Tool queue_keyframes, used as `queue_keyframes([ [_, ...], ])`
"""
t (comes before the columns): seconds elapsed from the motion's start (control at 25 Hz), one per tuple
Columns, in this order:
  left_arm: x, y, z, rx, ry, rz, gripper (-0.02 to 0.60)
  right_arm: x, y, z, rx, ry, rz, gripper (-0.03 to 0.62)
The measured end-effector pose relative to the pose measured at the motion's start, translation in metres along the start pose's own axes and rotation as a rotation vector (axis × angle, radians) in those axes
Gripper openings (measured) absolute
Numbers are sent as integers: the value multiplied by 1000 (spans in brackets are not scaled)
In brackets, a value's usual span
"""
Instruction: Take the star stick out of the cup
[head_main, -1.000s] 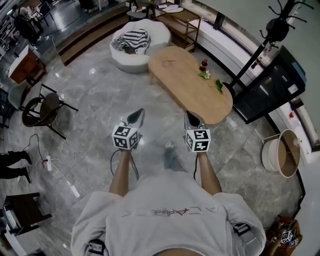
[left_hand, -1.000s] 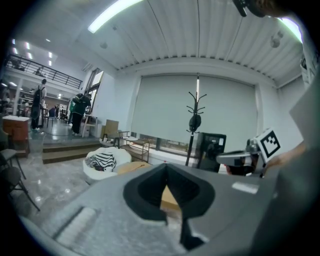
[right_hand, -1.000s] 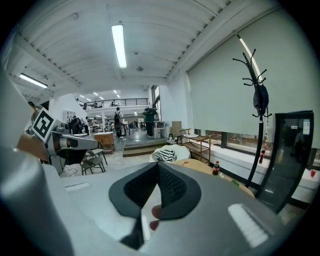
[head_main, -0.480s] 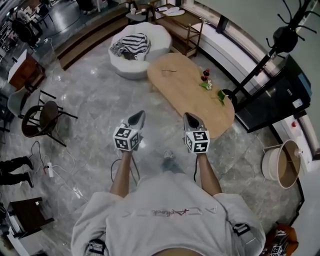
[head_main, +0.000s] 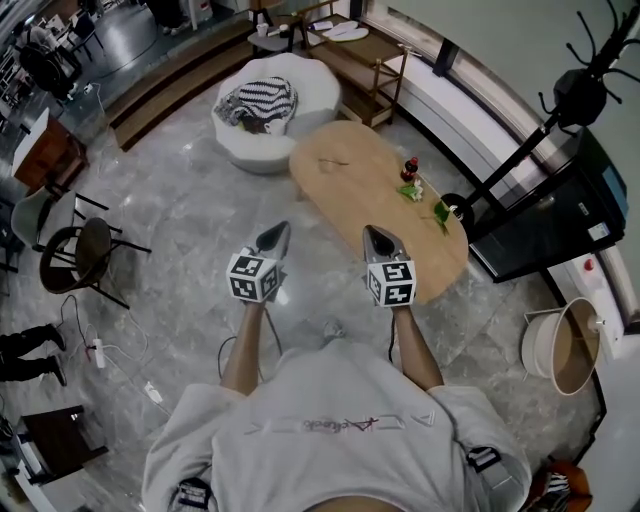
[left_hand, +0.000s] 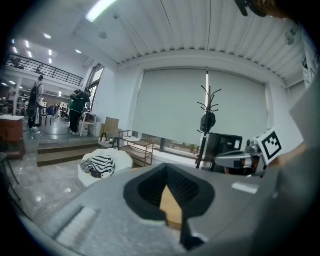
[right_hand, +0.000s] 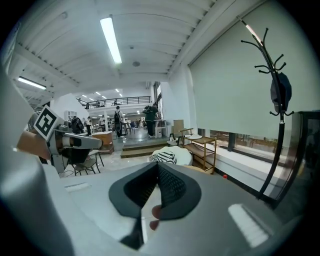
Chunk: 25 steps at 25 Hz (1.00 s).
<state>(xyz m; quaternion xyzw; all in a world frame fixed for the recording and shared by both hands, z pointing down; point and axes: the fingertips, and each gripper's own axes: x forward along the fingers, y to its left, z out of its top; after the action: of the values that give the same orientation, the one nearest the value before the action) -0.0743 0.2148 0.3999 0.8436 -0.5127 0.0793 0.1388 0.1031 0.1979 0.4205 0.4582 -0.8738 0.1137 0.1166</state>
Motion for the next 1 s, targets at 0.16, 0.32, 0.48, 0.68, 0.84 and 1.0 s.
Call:
queue_keyframes([
  [0.16,29,9,13,6,-9,7,0,24,-20,8,-11,4,14,3],
  [0.32,43,17,15,14,-9,18,0,43,-29,12,-23,2,36,3],
  [0.48,47,22,5,7,8,31,0,55,-32,9,-25,9,52,3],
  [0.68,46,28,3,0,18,46,0,62,-28,7,-21,14,73,3],
  [0.84,51,32,6,8,18,47,0,70,-29,7,-20,16,83,3],
  [1.0,63,34,6,8,18,47,0,78,-38,4,-17,26,83,3],
])
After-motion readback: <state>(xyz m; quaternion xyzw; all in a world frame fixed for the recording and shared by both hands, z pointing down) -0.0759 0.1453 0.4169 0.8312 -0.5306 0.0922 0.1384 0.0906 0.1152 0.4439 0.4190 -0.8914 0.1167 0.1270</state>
